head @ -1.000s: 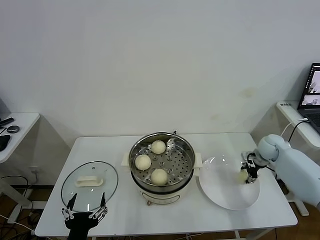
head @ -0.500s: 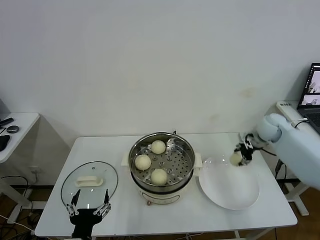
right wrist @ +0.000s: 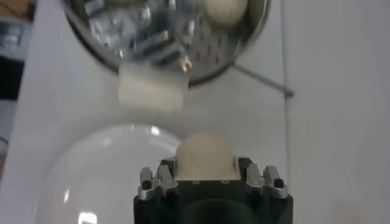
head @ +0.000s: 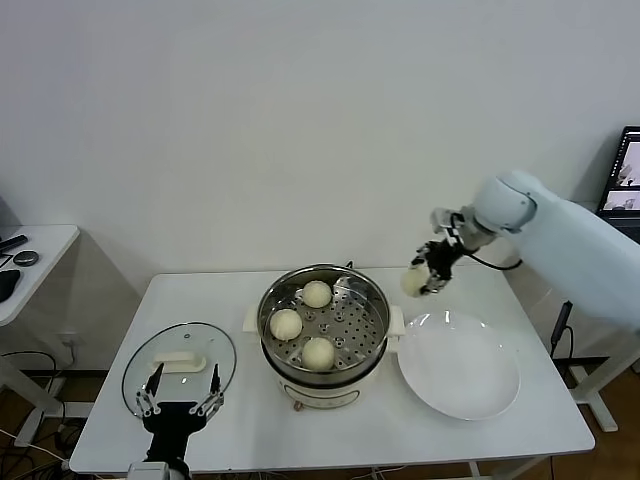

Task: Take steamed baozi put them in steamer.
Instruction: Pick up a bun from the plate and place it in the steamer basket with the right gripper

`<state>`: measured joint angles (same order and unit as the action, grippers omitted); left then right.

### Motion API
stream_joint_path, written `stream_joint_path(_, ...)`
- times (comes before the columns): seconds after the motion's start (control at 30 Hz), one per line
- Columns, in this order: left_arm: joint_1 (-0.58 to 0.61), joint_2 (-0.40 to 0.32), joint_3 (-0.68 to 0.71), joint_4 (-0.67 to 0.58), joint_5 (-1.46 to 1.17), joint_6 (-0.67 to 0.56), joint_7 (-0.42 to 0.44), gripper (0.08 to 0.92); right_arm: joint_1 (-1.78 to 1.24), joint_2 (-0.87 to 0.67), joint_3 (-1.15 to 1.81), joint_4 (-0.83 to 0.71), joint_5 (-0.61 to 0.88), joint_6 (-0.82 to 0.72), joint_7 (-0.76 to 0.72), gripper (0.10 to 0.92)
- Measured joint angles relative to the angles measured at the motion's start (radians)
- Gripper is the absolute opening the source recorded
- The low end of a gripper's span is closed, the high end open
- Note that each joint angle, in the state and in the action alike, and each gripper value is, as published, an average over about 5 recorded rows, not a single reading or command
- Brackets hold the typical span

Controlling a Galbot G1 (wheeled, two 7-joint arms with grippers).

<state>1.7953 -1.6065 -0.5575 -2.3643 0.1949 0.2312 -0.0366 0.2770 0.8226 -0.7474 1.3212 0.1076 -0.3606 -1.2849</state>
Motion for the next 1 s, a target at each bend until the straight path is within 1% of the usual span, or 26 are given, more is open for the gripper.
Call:
stream_joint_path(0.33,-0.032,0.000,0.014,-0.001,-0.002,-0.005,-0.004,0.823,0.111,0.122,-0.114,-0.008,0.119,-0.066,0.013,0.594)
stream_joint_path(0.5,-0.036,0.001,0.018,-0.010,-0.009,-0.005,-0.004,0.823,0.142,0.181,-0.176,-0.014,0.152,-0.093,0.025,0.594)
stream_joint_path(0.73,-0.042,0.003,0.008,-0.014,-0.016,-0.005,-0.004,0.823,0.144,0.258,-0.248,-0.057,0.141,-0.112,0.050,0.594)
stream_joint_path(1.0,-0.044,0.002,0.008,-0.027,-0.020,-0.006,-0.005,0.823,0.130,0.306,-0.313,-0.086,0.091,-0.131,0.073,0.594)
